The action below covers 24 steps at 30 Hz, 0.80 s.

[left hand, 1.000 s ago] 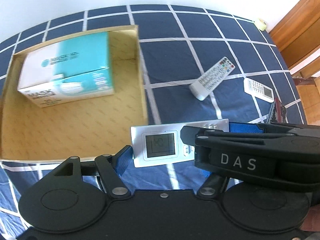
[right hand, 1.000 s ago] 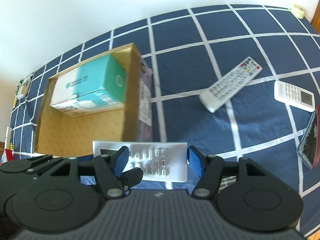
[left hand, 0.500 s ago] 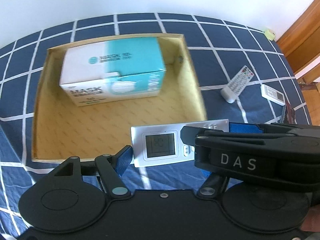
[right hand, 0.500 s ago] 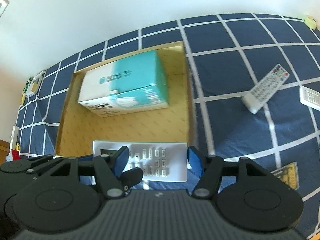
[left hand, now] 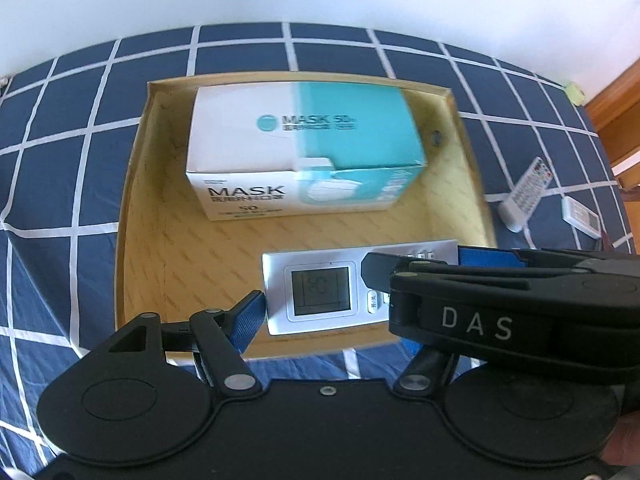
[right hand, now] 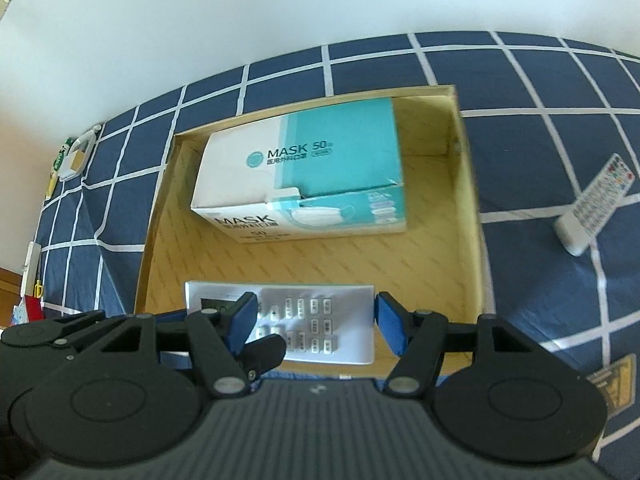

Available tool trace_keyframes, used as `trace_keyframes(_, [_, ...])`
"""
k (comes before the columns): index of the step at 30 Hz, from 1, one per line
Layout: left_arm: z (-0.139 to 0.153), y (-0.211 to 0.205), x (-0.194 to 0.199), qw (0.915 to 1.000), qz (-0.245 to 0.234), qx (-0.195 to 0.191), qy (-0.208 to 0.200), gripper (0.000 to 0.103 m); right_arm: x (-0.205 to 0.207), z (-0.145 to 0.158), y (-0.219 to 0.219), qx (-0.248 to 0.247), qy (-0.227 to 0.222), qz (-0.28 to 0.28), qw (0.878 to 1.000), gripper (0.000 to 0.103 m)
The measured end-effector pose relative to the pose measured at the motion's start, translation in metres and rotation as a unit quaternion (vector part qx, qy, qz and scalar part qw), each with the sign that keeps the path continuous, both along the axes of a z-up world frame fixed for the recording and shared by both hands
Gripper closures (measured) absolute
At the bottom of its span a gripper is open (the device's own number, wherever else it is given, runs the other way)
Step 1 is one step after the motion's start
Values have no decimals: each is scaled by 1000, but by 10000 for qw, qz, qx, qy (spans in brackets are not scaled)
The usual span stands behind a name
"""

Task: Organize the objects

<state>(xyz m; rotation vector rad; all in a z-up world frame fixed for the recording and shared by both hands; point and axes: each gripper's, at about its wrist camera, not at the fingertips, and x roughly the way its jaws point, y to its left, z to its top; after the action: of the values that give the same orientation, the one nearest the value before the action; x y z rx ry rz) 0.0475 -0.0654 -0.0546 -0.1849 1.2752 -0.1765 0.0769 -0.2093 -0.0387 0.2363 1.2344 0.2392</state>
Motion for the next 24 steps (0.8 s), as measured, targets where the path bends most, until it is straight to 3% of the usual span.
trace_keyframes(14, [-76, 19, 58, 9976, 104, -186, 657, 36, 65, -73, 23, -99, 669, 77, 9977, 39])
trace_keyframes(24, [-107, 25, 75, 9958, 136, -202, 884, 36, 87, -111, 27, -104, 972, 136, 9951, 39])
